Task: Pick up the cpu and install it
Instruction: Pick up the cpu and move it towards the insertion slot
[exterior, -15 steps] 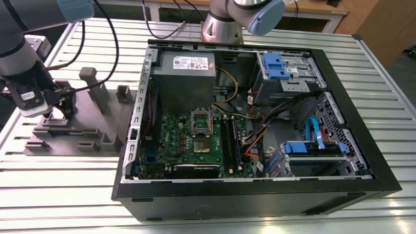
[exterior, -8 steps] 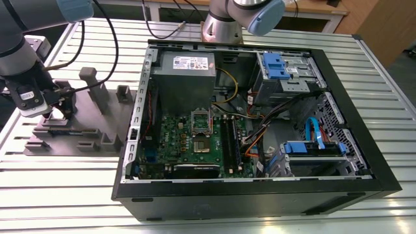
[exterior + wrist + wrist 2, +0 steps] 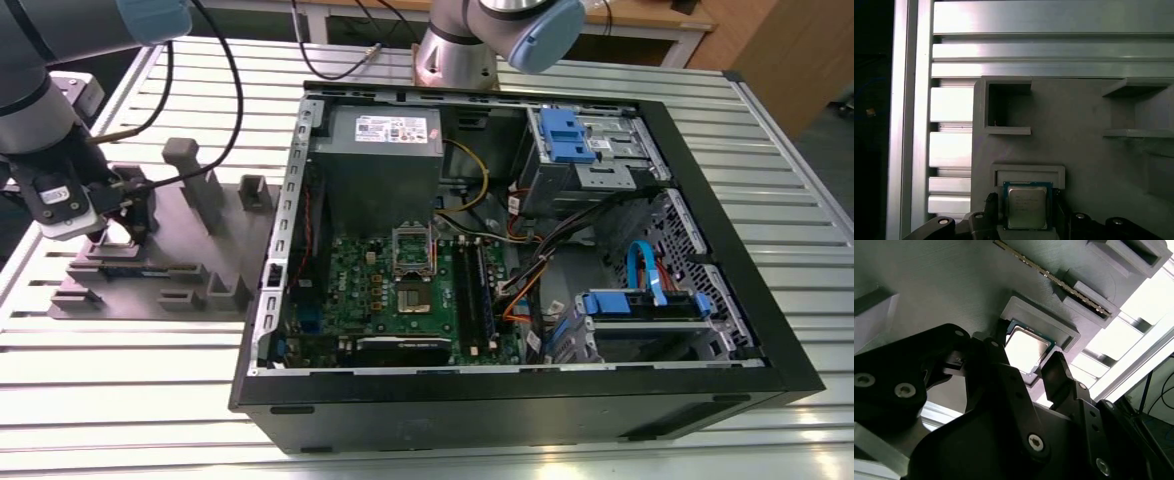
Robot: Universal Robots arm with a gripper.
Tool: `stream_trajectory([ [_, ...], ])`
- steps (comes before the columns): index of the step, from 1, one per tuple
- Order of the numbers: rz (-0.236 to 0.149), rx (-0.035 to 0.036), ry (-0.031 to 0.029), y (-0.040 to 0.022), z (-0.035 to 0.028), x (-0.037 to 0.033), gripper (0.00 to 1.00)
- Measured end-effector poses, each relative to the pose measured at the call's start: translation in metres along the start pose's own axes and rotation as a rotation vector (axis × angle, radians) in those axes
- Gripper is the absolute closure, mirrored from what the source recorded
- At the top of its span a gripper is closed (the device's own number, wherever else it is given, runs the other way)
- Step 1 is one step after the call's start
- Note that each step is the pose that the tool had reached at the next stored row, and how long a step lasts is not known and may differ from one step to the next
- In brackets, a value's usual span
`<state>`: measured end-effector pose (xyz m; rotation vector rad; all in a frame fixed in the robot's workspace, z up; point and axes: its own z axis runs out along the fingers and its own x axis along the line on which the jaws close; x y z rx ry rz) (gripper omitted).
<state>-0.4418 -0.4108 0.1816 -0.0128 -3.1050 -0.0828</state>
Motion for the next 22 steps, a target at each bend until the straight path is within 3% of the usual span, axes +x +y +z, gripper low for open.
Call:
stream_trajectory([
  [9, 0.000, 0.0022, 0.0000, 0.0000, -0.0001, 0.0000, 0.47],
  [10, 0.000, 0.0024, 0.0001, 0.0000, -0.0001, 0.0000, 0.53],
  [22, 0.000, 0.0026, 0.0000, 0.0000, -0.0001, 0.0000, 0.53],
])
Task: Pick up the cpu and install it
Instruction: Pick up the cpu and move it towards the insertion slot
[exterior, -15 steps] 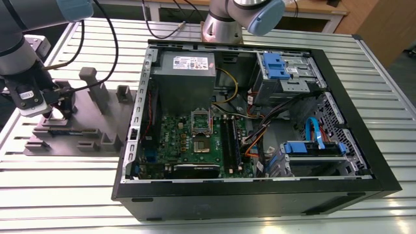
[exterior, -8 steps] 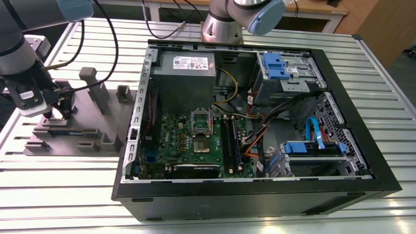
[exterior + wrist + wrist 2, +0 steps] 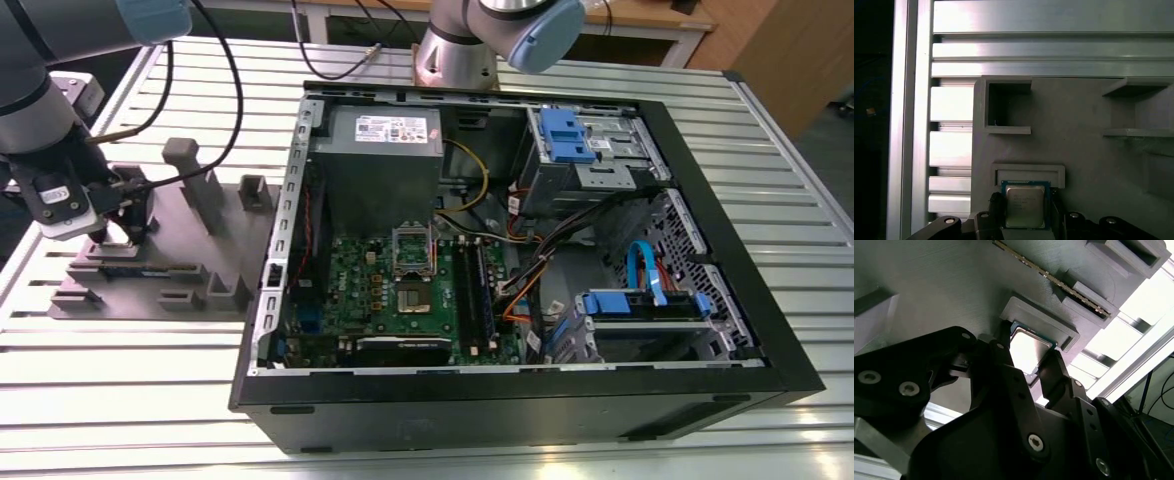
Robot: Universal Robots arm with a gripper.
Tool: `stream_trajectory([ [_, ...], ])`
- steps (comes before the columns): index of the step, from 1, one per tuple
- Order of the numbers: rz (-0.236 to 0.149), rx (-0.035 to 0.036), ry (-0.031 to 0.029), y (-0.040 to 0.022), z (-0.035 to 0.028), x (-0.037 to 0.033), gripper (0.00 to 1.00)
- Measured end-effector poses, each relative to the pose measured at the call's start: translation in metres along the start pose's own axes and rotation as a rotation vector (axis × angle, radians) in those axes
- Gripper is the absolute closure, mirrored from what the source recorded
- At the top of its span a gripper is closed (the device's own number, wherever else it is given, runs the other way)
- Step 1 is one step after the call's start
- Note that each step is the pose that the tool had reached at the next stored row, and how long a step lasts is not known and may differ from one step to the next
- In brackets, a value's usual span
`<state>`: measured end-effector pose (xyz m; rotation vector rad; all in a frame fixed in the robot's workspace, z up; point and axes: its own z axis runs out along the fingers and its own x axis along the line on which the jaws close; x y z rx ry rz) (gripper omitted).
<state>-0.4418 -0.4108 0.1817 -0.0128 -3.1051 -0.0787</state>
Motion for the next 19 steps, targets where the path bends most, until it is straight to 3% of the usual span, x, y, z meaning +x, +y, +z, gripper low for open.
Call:
stream_trajectory([
  [6, 0.000, 0.0000, 0.0001, 0.0002, -0.0037, 0.0001, 0.53],
  [19, 0.000, 0.0000, -0.0001, 0.0011, -0.0210, 0.0007, 0.53],
])
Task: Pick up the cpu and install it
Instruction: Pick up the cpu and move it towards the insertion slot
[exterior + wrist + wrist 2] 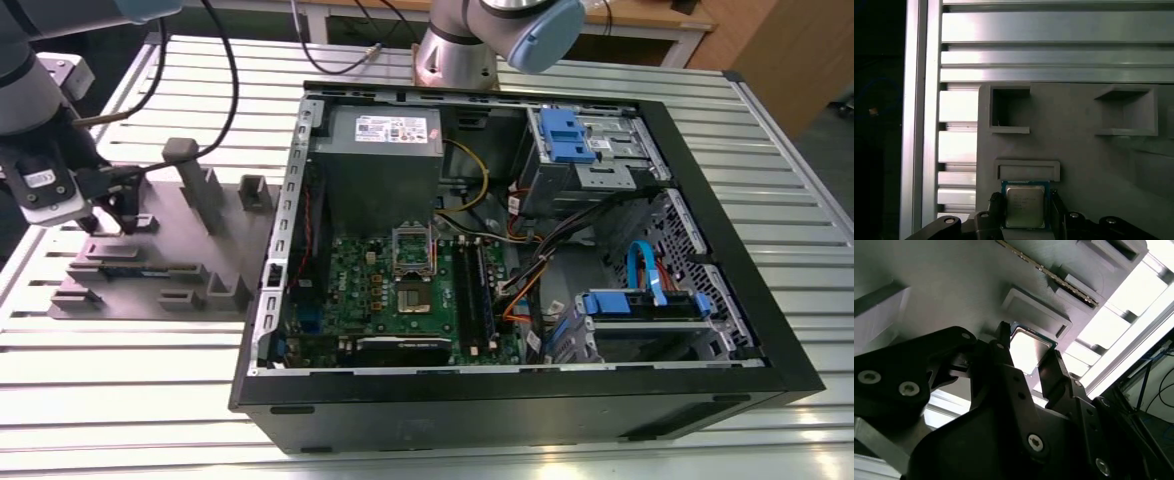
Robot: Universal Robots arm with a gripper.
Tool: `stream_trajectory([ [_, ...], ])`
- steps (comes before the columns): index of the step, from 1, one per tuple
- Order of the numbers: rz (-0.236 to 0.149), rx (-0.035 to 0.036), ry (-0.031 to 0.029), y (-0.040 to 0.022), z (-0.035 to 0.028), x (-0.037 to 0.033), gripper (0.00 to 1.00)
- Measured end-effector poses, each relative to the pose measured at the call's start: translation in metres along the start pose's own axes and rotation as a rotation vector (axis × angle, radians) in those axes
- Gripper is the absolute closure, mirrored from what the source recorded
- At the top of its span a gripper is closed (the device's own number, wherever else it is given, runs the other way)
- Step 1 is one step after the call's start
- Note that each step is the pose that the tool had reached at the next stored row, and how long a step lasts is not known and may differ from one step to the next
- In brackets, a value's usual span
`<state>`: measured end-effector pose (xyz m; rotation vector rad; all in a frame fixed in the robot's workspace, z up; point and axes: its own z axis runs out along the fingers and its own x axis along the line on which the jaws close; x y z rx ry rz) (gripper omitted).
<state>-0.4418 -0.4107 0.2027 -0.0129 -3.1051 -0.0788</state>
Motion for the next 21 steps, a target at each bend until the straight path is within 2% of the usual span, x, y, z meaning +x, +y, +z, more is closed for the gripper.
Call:
stream_trajectory([
  [6, 0.000, -0.0001, 0.0000, 0.0003, -0.0063, 0.0002, 0.53],
  [21, 0.000, 0.0000, 0.0001, 0.0004, -0.0093, 0.0003, 0.53],
])
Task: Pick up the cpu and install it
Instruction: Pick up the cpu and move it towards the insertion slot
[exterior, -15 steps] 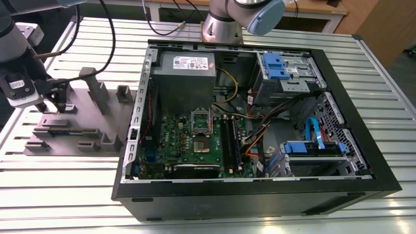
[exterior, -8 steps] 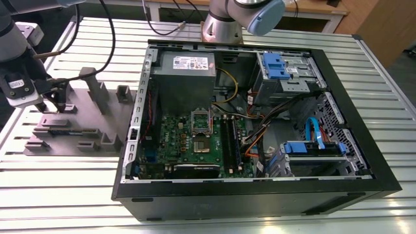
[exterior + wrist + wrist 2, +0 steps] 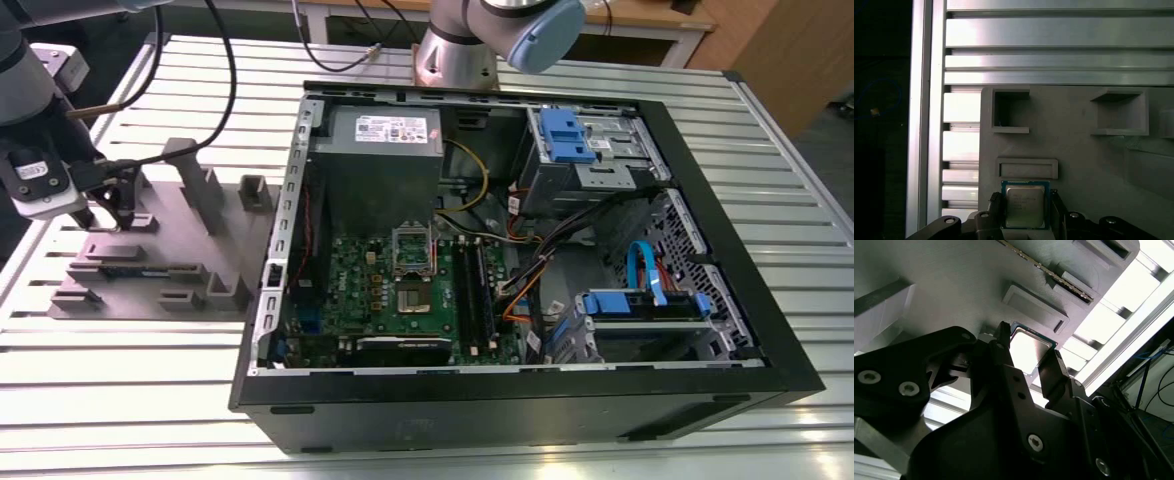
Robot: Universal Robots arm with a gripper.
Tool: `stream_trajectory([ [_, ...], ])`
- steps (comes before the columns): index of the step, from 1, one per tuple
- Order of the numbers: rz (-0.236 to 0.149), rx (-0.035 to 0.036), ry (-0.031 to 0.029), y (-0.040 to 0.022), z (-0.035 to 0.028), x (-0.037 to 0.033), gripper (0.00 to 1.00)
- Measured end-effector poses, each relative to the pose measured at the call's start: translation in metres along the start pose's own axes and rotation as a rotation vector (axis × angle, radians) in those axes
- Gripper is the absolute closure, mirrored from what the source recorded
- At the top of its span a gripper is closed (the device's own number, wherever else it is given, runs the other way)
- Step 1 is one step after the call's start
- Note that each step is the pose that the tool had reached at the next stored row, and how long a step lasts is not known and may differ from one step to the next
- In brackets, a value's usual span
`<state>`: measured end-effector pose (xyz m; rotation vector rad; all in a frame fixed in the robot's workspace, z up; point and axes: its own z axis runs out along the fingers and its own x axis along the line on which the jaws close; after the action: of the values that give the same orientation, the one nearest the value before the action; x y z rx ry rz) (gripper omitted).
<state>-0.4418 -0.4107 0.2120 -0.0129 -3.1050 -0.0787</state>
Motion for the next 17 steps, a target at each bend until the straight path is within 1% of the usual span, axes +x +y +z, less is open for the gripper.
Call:
stream_trajectory([
  [10, 0.000, 0.0000, 0.0000, 0.0002, -0.0044, 0.0002, 0.53],
  [17, 0.000, 0.0000, 0.0000, 0.0006, -0.0112, 0.0004, 0.53],
])
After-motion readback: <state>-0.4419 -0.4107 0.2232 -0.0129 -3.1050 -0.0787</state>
